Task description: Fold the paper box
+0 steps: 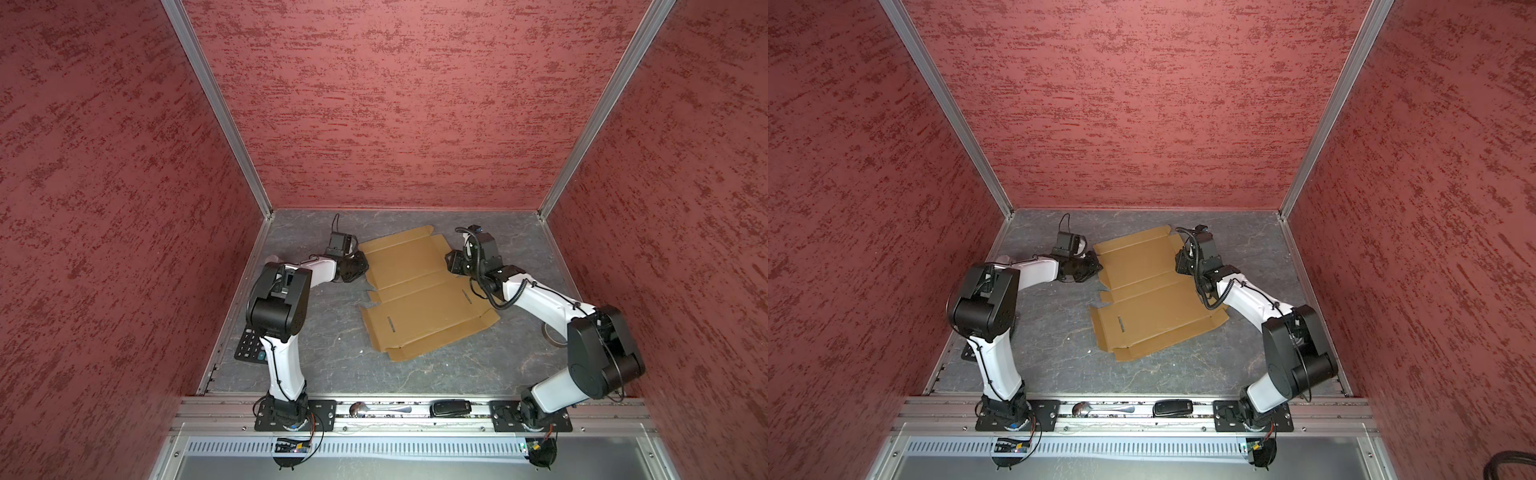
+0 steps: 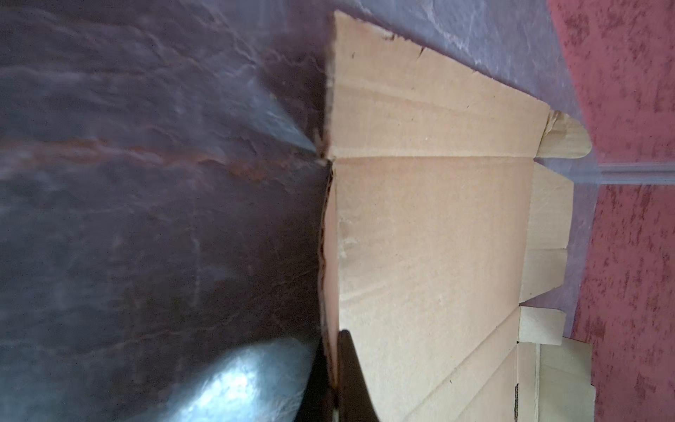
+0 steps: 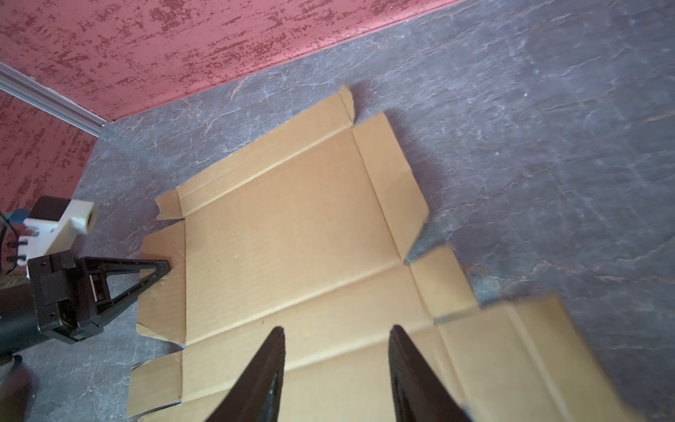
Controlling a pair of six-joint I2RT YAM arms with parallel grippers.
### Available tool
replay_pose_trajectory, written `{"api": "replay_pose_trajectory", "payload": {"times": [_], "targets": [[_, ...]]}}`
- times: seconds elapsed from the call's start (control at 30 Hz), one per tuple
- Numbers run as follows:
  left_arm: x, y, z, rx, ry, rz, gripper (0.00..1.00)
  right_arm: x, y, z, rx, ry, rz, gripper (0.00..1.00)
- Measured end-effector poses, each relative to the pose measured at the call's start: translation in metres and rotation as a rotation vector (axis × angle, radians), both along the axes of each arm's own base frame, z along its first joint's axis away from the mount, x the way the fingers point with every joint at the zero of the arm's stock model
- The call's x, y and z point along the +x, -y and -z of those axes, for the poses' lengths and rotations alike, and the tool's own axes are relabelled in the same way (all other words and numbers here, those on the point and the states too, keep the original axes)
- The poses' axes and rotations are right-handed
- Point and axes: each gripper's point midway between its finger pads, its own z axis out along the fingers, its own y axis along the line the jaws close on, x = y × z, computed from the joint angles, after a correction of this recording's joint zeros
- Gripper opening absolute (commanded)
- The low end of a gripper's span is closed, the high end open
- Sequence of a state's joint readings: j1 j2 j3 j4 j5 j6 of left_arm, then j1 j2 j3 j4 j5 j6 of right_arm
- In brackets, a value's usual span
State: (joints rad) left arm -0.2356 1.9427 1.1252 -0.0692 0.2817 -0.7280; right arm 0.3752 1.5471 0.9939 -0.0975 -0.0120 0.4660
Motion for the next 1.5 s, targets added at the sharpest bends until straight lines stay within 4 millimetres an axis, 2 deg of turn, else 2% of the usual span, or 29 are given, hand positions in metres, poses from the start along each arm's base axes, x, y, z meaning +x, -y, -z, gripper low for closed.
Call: {"api": "replay_pose_trajectory", "payload": {"times": [0.27, 0.43, 0.6, 0.63, 0.73, 0.87, 0.9, 1.0, 1.13, 1.27, 1.4, 1.5], "targets": [[0.007, -0.002, 0.003, -0.02, 0.03, -0.293, 0.0, 0.005, 0.029, 0.005, 0.01, -0.042, 0.111, 0.5], [-0.011, -0.006, 0.0, -0.002, 0.042, -0.5, 0.0, 0.005, 0.054, 0.011, 0.009, -0.077, 0.203, 0.52], [-0.031, 0.004, -0.004, 0.012, 0.046, -0.606, 0.02, 0.001, 0.072, 0.015, 0.021, -0.107, 0.269, 0.53], [-0.033, 0.006, -0.006, 0.015, 0.048, -0.609, 0.1, 0.0, 0.075, 0.018, 0.023, -0.114, 0.28, 0.53], [-0.043, 0.013, -0.008, 0.019, 0.045, -0.61, 0.43, -0.006, 0.08, 0.029, 0.027, -0.143, 0.301, 0.53], [-0.059, 0.011, -0.011, 0.032, 0.028, -0.593, 0.73, -0.019, 0.084, 0.049, 0.027, -0.196, 0.322, 0.53], [-0.064, 0.009, -0.012, 0.041, 0.023, -0.587, 0.78, -0.022, 0.084, 0.053, 0.026, -0.206, 0.325, 0.54], [-0.074, 0.005, -0.02, 0.054, 0.015, -0.569, 0.83, -0.031, 0.087, 0.062, 0.026, -0.23, 0.336, 0.54], [-0.082, 0.001, -0.039, 0.084, 0.033, -0.522, 0.83, -0.042, 0.089, 0.067, 0.031, -0.245, 0.346, 0.55], [-0.083, -0.002, -0.069, 0.135, 0.088, -0.437, 0.78, -0.055, 0.093, 0.069, 0.037, -0.251, 0.355, 0.56], [-0.057, 0.005, -0.104, 0.166, 0.165, -0.311, 0.68, -0.062, 0.093, 0.071, 0.044, -0.254, 0.355, 0.58], [-0.023, 0.022, -0.124, 0.176, 0.218, -0.173, 0.55, -0.068, 0.094, 0.077, 0.05, -0.271, 0.352, 0.59]]}}
